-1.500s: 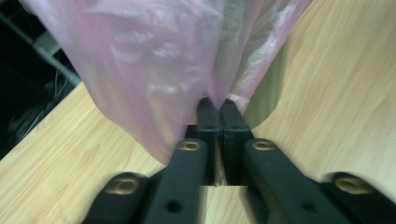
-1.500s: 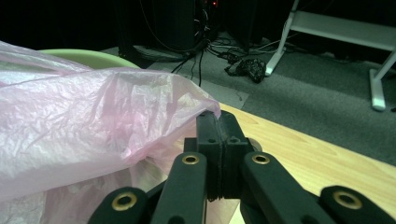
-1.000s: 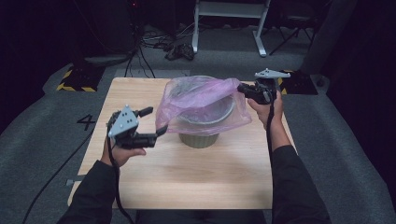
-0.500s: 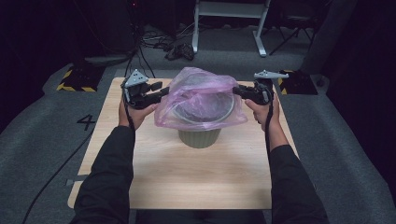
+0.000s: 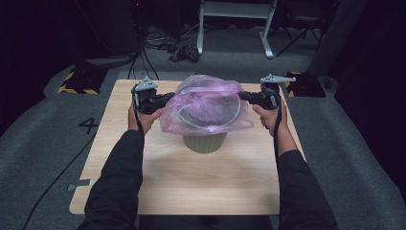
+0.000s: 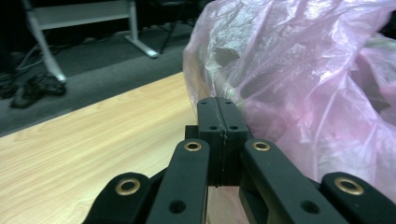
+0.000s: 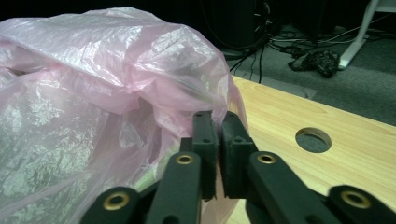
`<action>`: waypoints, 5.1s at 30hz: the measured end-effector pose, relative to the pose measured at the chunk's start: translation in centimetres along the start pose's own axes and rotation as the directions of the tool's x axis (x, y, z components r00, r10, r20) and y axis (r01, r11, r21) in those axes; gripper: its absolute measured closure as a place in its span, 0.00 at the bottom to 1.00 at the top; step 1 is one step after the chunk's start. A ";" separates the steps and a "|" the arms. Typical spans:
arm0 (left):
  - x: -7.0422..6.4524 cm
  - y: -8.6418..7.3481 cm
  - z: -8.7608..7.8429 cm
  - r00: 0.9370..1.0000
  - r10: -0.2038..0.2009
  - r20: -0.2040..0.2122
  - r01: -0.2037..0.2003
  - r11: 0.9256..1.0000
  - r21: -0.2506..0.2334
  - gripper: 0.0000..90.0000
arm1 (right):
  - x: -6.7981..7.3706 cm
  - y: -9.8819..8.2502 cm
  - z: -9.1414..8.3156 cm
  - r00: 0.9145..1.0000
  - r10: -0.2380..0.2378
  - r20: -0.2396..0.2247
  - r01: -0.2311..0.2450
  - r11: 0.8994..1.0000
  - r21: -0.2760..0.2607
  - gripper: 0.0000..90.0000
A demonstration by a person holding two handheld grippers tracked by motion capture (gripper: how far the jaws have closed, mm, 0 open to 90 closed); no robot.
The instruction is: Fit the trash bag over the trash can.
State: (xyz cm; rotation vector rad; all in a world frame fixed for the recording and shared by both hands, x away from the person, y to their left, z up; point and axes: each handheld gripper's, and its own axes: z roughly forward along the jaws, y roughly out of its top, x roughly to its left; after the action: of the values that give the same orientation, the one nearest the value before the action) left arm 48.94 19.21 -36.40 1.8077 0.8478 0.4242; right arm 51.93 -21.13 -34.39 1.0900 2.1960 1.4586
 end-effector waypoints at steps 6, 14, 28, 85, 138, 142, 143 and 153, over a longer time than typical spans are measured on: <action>-1.5 -0.8 -1.6 0.997 0.050 0.058 -0.051 0.999 0.009 1.00 | 0.3 -0.7 -1.4 0.996 -0.045 -0.082 0.047 0.999 0.021 1.00; -4.1 -1.8 -3.4 0.981 0.152 0.117 -0.156 0.988 0.022 1.00 | 1.6 -1.9 -4.1 0.989 -0.100 -0.108 0.104 0.994 0.035 1.00; -4.2 -3.8 -0.1 0.988 0.149 0.042 -0.153 0.982 0.113 1.00 | 1.0 -4.4 -1.5 0.999 -0.029 0.015 0.028 0.997 0.066 0.99; -12.5 -8.6 -5.6 0.916 0.397 0.058 -0.402 0.907 0.129 1.00 | 9.4 -11.7 -7.3 0.881 -0.464 -0.096 0.473 0.872 0.125 1.00; -6.8 -2.9 -5.0 0.990 0.136 0.035 -0.132 0.988 -0.085 0.88 | 2.4 -3.6 -6.5 0.950 -0.312 0.001 0.311 0.948 0.067 0.74; -6.5 -2.4 -4.5 0.989 0.149 0.016 -0.147 0.986 -0.083 1.00 | 2.7 -3.5 -6.0 0.946 -0.323 -0.014 0.324 0.944 0.059 0.95; -6.3 -2.3 -4.3 0.990 0.144 0.002 -0.143 0.987 -0.078 1.00 | 2.8 -3.4 -5.9 0.946 -0.324 -0.014 0.324 0.944 0.061 0.96; -4.4 -3.6 -0.6 0.998 0.061 -0.019 -0.061 0.998 0.023 1.00 | 2.4 -3.6 -3.6 0.965 -0.261 0.013 0.259 0.961 0.096 1.00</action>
State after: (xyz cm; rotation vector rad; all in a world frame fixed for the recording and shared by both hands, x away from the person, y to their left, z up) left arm 44.29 17.18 -39.02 1.8566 0.8156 0.4745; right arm 46.58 -22.51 -35.50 0.8037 2.3071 1.2338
